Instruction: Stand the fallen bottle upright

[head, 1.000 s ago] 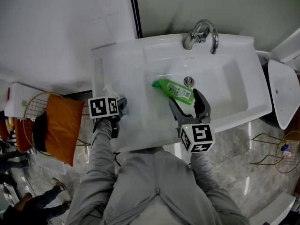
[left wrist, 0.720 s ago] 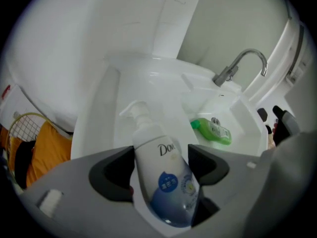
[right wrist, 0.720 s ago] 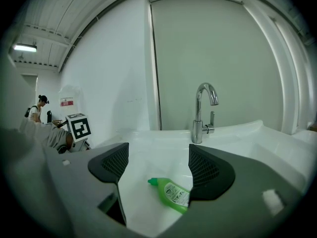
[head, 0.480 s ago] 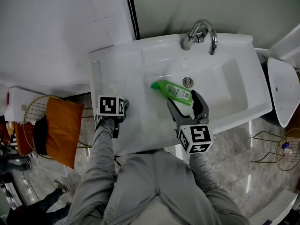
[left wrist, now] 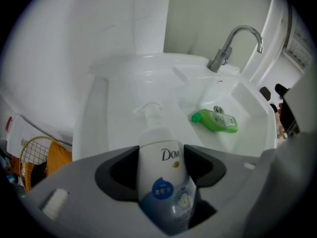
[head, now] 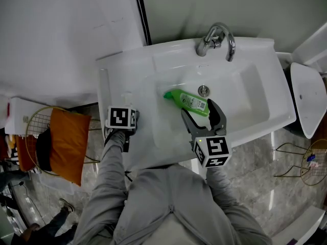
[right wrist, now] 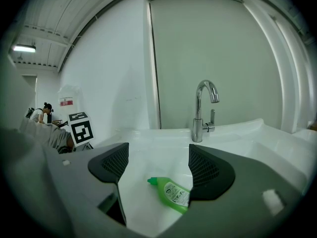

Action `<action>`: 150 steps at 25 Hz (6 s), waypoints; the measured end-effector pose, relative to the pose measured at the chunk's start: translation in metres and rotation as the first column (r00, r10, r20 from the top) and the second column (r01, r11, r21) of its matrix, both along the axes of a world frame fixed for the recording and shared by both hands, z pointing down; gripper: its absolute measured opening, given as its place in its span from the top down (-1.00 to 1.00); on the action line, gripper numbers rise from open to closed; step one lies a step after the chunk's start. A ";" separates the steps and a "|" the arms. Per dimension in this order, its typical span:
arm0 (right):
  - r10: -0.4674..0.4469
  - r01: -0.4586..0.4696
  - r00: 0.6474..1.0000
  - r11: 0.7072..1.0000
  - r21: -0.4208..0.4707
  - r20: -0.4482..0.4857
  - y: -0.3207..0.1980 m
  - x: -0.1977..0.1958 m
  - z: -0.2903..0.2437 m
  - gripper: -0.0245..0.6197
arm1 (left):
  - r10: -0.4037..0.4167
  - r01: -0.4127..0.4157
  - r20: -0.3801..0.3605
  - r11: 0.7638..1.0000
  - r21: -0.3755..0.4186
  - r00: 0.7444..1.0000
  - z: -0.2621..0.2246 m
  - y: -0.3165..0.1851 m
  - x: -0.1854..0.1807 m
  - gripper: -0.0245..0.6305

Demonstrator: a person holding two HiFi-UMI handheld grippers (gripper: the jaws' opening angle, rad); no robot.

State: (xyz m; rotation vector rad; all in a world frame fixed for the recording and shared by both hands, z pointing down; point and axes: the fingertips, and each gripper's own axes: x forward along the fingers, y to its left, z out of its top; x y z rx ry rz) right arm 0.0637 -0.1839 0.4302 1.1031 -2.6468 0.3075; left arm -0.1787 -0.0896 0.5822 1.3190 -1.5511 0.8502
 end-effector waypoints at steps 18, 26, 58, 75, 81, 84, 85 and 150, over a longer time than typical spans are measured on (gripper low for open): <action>-0.013 0.013 1.000 0.999 0.044 -0.011 0.009 -0.008 -0.008 -0.26 | -0.047 0.055 -0.039 0.968 0.245 0.998 -0.041 -0.014 -0.008 -0.09; 0.002 -0.001 1.000 0.998 0.063 -0.028 0.012 -0.005 -0.014 -0.26 | -0.031 -0.009 0.059 0.817 0.576 0.998 -0.109 -0.053 -0.008 -0.08; 0.270 -0.266 0.944 0.963 0.050 -0.191 0.002 0.083 -0.002 -0.26 | 0.074 -0.221 0.211 0.448 0.866 0.975 -0.161 -0.234 0.059 -0.07; 0.342 -0.353 0.892 0.935 0.019 -0.296 0.000 0.100 0.016 -0.26 | 0.074 -0.208 0.194 0.379 0.902 0.978 -0.144 -0.301 0.066 -0.07; 0.345 -0.361 0.884 0.932 0.006 -0.314 0.004 0.098 0.022 -0.26 | 0.052 -0.209 0.204 0.369 0.906 0.977 -0.135 -0.307 0.064 -0.06; 0.353 -0.366 0.883 0.931 0.017 -0.311 0.004 0.097 0.021 -0.26 | 0.040 -0.206 0.206 0.366 0.908 0.978 -0.132 -0.307 0.063 -0.06; 0.354 -0.367 0.882 0.930 0.018 -0.311 0.004 0.097 0.022 -0.26 | 0.036 -0.206 0.208 0.364 0.908 0.978 -0.131 -0.306 0.063 -0.06; 0.229 -0.221 0.954 0.973 0.066 -0.192 0.015 0.057 0.007 -0.26 | 0.062 -0.342 0.340 0.307 0.888 0.938 -0.168 -0.181 0.070 -0.25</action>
